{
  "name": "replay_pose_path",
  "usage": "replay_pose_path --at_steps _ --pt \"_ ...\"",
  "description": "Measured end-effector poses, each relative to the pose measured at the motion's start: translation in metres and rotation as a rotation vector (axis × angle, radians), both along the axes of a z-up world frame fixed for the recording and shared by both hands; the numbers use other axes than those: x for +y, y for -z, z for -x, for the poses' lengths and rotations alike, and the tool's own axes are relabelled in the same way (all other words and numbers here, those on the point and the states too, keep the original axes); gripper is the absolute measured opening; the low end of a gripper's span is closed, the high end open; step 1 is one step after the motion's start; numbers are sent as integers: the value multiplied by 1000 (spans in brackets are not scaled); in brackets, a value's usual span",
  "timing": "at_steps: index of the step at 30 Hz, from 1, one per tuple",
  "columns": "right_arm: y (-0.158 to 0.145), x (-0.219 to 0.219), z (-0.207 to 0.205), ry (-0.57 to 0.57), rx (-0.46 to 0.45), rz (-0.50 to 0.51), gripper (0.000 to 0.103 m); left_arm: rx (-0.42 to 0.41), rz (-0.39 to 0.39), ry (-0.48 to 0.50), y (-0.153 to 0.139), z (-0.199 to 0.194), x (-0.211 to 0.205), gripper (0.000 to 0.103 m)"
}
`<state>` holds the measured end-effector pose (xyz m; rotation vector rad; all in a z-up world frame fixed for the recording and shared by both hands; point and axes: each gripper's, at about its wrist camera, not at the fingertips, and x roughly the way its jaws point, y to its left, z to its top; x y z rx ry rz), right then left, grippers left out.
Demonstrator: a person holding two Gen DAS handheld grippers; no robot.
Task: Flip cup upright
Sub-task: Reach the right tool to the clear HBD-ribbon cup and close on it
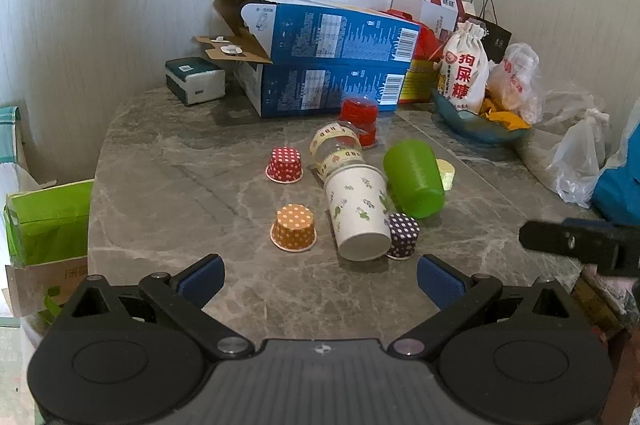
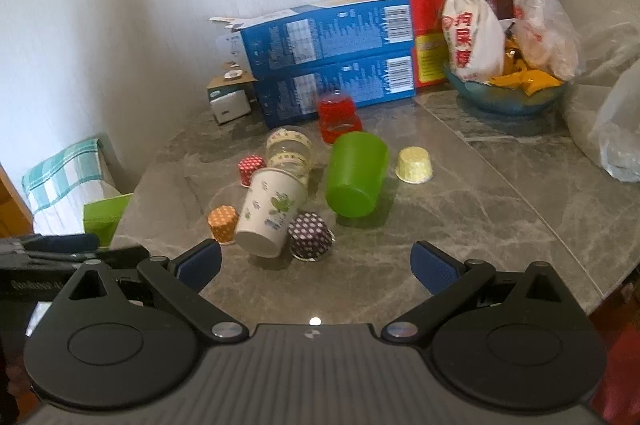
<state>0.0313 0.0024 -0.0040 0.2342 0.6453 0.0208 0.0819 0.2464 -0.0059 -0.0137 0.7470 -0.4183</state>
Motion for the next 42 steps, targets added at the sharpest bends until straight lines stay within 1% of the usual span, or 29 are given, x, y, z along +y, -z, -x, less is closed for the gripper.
replay_pose_path --at_steps 5,8,13,16,19,22,25,28,31,33,34,36,38,40,42 --pt "-12 8 -35 -16 5 19 102 -5 -5 14 3 -14 1 103" --pt "-15 12 -62 -35 8 10 102 -5 -4 21 5 -22 4 103" --pt "-13 18 -130 -57 78 -15 102 -7 15 9 11 -33 21 103" --pt "-9 23 -173 -67 132 -12 102 -5 27 12 14 -37 31 103" --pt "4 36 -209 -80 215 47 102 0 48 -1 16 -39 41 103" --pt "22 39 -238 -89 311 -3 102 11 56 -18 19 -40 50 103" --pt "35 45 -253 -80 355 23 100 13 60 -34 22 -40 58 103" --pt "43 52 -264 -86 387 27 98 22 51 -49 25 -42 65 103" --pt "51 56 -270 -76 414 70 93 23 50 -58 26 -40 71 103" --pt "58 57 -275 -73 436 85 87 21 57 -64 26 -37 75 103" --pt "61 57 -277 -70 448 92 86 22 58 -65 26 -36 77 103" --pt "68 57 -280 -68 467 104 75 23 63 -67 26 -33 81 103" --pt "72 58 -282 -67 476 113 69 29 75 -71 27 -32 85 103" --pt "76 59 -283 -72 487 132 65 33 83 -77 27 -30 90 103" --pt "78 61 -285 -74 495 152 64 30 91 -84 26 -27 94 103"
